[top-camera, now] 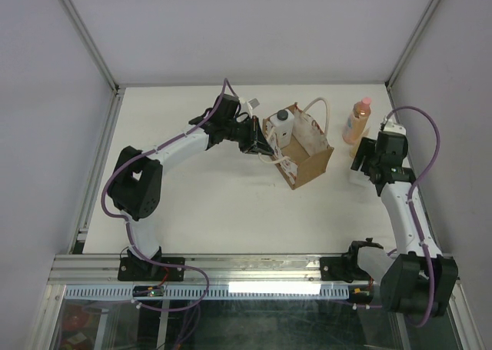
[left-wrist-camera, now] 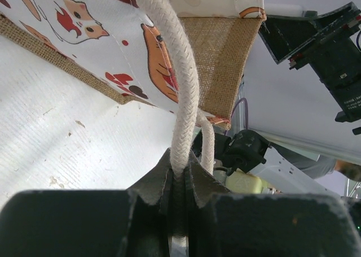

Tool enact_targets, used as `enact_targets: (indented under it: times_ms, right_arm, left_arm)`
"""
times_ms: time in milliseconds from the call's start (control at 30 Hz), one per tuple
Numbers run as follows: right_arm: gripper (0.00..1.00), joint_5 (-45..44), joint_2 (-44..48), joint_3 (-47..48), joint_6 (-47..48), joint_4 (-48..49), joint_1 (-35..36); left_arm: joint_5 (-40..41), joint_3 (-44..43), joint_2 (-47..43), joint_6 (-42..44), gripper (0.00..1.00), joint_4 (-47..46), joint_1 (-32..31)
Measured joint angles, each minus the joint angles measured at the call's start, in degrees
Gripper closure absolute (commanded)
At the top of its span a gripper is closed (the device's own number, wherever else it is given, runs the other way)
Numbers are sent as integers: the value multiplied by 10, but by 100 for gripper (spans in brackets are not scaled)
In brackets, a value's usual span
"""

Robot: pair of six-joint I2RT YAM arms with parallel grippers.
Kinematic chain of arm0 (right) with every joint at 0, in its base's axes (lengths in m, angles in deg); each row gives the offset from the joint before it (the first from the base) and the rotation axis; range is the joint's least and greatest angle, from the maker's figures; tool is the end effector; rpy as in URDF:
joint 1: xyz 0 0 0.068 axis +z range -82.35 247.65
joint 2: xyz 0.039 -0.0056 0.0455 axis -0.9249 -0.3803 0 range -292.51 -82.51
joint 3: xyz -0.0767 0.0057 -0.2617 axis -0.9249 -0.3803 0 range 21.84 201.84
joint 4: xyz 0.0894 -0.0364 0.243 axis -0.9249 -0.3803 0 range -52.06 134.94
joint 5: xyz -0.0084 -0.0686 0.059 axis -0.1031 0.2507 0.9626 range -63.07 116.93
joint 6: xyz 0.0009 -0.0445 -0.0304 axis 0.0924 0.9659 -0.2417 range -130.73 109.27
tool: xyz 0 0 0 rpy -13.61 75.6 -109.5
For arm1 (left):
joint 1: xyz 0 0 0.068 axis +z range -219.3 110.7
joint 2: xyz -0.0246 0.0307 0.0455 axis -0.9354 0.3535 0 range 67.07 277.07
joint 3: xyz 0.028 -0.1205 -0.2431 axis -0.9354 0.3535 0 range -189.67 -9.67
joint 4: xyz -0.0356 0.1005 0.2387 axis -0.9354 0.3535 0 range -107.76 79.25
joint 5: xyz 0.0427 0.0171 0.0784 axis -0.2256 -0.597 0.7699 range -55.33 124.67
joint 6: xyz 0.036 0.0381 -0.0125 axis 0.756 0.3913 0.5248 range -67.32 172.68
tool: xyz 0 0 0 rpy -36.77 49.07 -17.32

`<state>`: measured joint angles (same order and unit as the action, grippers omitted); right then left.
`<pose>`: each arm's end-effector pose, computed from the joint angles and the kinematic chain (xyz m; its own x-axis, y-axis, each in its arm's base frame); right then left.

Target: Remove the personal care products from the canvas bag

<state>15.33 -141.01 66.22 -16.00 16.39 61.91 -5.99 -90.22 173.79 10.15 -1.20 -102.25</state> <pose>0.2126 -0.0284 0.2632 -0.6490 0.1557 -0.7447 0.3059 0.9496 -0.0680 0.3369 -0.2459 0.2436 -0.9699 0.0177 -0.2427 0.2154 0.5267 -0.8223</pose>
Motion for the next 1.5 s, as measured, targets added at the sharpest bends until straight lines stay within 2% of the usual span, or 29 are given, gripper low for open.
enact_targets:
  times_ms: [400,500,667,767,900,1000,1300,1500]
  right_arm:
    - [99,-7,-19,-27,-2,39,-16]
    - [85,-12,-19,-29,-3,43,-17]
    - [42,-16,-19,-31,-6,48,-17]
    - [31,-15,-19,-31,-9,47,-18]
    - [23,-17,-19,-26,-18,35,-19]
    - [6,-19,-19,-12,-28,-1,-19]
    - [0,-30,-14,48,-42,-17,-19]
    - [1,-64,-13,99,-43,-63,-13]
  left_arm:
    - [-7,-23,17,16,100,19,0]
    - [-12,-26,19,17,100,21,0]
    - [-14,-26,19,19,100,21,0]
    - [-14,-26,19,21,100,21,0]
    - [-14,-26,19,23,100,21,0]
    - [-14,-26,19,23,100,21,0]
    - [-14,-25,19,22,100,19,0]
    - [-14,-25,19,22,100,19,0]
